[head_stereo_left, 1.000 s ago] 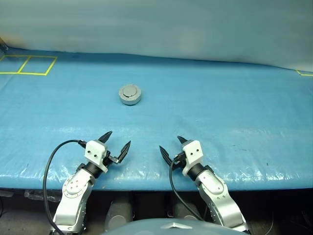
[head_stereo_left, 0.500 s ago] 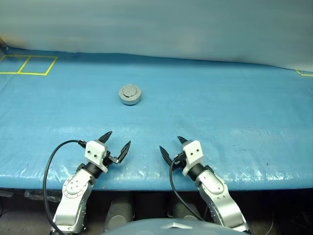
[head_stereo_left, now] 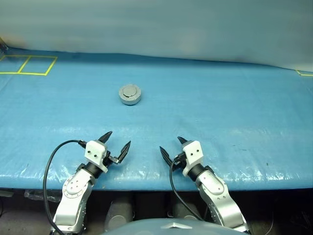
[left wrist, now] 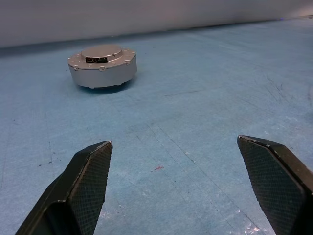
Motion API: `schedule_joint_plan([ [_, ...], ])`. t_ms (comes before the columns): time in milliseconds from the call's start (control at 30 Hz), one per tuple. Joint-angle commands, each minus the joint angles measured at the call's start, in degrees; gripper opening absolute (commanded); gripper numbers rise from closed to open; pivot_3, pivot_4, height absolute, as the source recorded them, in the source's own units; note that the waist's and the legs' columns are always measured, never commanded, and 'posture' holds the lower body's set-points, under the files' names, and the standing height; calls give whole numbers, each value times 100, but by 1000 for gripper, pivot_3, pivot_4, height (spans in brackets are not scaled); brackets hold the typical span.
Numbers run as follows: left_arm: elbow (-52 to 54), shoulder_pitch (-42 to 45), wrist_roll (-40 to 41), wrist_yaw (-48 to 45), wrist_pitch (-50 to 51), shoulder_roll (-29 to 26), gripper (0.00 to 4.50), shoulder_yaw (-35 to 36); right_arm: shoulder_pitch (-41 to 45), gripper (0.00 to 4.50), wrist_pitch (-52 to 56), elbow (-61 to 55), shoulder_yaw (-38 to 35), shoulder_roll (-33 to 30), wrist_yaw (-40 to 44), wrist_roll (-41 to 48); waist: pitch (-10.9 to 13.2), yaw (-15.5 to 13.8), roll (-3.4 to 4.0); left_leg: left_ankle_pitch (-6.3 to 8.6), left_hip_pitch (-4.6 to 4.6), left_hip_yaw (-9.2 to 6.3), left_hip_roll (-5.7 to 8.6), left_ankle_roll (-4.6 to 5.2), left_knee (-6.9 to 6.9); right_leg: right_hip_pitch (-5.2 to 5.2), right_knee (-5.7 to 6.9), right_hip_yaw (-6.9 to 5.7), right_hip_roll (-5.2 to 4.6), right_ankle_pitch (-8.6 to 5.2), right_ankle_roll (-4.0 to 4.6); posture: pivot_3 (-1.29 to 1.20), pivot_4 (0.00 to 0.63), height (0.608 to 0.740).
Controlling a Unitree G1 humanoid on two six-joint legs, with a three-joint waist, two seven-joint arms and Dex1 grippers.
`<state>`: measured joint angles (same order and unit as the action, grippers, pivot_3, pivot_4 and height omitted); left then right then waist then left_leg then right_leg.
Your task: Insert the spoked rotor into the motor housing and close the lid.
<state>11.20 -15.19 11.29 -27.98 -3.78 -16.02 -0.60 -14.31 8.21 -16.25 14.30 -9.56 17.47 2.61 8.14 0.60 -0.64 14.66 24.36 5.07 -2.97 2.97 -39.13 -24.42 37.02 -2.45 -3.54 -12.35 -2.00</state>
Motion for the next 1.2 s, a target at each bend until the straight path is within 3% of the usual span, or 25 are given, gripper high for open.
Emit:
schedule_joint_plan([
  [33,57,7,20,-18,-38,4,4467,-23,26,4500,-12,-201,23,-3,15,9,0,0,0,0,0,0,0,0,0,0,0,0,0,0,0,0,150,740],
  [1200,102,-27,20,-40,-37,-45,4467,2,43,4500,-64,-159,75,-13,45,12,0,0,0,0,0,0,0,0,-1,0,1,1,0,1,1,0,150,740],
])
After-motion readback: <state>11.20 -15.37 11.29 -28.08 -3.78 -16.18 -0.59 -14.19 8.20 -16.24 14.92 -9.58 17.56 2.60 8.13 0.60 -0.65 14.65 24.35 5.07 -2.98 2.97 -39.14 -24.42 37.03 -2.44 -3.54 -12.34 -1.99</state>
